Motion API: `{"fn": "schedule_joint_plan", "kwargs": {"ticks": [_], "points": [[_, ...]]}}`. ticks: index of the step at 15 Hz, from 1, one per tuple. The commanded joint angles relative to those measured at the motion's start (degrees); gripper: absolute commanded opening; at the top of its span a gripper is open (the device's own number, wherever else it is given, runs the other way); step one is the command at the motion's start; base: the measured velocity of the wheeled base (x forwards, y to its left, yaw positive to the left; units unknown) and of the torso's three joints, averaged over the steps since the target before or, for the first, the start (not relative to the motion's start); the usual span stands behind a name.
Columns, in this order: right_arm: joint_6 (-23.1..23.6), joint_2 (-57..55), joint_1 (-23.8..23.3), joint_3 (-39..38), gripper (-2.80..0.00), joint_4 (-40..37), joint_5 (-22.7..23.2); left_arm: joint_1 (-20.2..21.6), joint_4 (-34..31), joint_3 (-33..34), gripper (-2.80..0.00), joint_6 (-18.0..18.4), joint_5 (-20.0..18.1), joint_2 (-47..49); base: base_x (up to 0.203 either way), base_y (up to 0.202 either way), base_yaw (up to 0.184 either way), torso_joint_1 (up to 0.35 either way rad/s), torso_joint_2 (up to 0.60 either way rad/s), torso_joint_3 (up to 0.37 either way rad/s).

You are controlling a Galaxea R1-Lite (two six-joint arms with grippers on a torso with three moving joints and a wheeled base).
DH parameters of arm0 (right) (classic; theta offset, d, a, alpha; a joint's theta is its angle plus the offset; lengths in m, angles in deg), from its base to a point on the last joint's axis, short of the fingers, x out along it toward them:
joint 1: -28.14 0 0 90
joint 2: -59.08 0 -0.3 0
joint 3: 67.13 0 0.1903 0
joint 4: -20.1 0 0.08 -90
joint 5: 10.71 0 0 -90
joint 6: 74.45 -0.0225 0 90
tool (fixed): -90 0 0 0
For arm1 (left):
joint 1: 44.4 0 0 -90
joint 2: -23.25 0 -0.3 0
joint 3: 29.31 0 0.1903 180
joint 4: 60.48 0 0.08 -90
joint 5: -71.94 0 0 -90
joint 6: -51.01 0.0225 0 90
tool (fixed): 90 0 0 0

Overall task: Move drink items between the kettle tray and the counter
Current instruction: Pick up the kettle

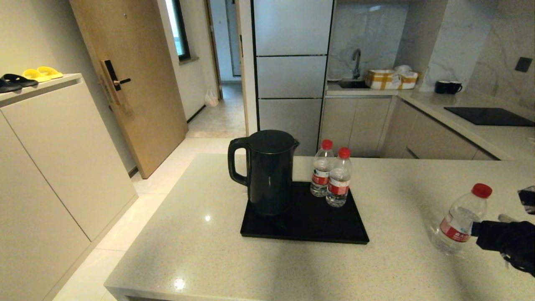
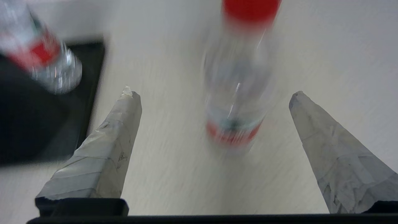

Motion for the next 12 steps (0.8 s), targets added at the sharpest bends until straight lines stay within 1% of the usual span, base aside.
{"fn": "schedule_joint_plan", "kwargs": {"ticks": [1, 2, 3, 4, 5, 6, 7, 9, 10, 11, 12], "points": [[2.0, 8.9, -1.2, 8.4, 0.0, -5.7, -3.7, 0.0, 0.0, 0.0, -2.8, 0.0, 0.0, 0.0, 0.0, 0.0, 0.0, 0.0, 0.0, 0.0], [2.5, 12.2, -1.5, 14.2, 0.0, -12.6, -5.7, 0.0, 0.0, 0.0, -2.8, 0.0, 0.0, 0.0, 0.0, 0.0, 0.0, 0.0, 0.0, 0.0], [2.7, 17.8, -1.6, 20.0, 0.0, -24.1, -6.9, 0.0, 0.0, 0.0, -2.8, 0.0, 0.0, -0.1, 0.0, 0.0, 0.0, 0.0, 0.0, 0.0], [2.3, 24.3, -1.6, 25.1, 0.0, -36.5, -6.9, 0.0, 0.0, 0.0, -2.8, 0.0, 0.0, 0.0, 0.0, 0.0, 0.0, 0.0, 0.0, 0.0], [1.5, 31.0, -1.4, 30.4, 0.0, -51.2, -5.5, 0.0, 0.0, 0.0, -2.8, 0.0, 0.0, 0.0, 0.0, 0.0, 0.0, 0.0, 0.0, 0.0], [0.8, 37.5, -1.2, 36.4, 0.0, -68.9, -2.5, 0.0, 0.0, 0.0, -2.8, 0.0, 0.0, 0.0, 0.0, 0.0, 0.0, 0.0, 0.0, 0.0], [0.3, 44.3, -1.0, 42.1, 0.0, -83.9, 1.3, 0.0, 0.0, 0.0, -2.8, 0.0, 0.0, -0.1, 0.0, 0.0, 0.0, 0.0, 0.0, 0.0], [0.5, 55.5, -0.6, 47.6, 0.0, -100.0, 6.8, 0.0, 0.0, 0.0, -2.8, 0.0, 0.0, -0.1, 0.0, 0.0, 0.0, 0.0, 0.0, 0.0], [2.1, 59.8, -0.3, 49.6, -0.45, -109.1, 8.9, 0.0, 0.0, 0.0, -2.8, 0.0, 0.0, 0.0, 0.0, 0.0, 0.0, 0.0, 0.0, 0.0], [3.6, 63.8, 0.1, 51.1, -2.8, -117.0, 10.5, 0.0, 0.0, 0.0, -2.8, 0.0, 0.0, -0.1, 0.0, 0.0, 0.0, 0.0, 0.0, 0.0], [4.6, 68.3, 0.9, 52.1, -2.8, -122.2, 11.6, 0.0, 0.0, 0.0, -2.8, 0.0, 0.0, -0.1, 0.0, 0.0, 0.0, 0.0, 0.0, 0.0]]}}
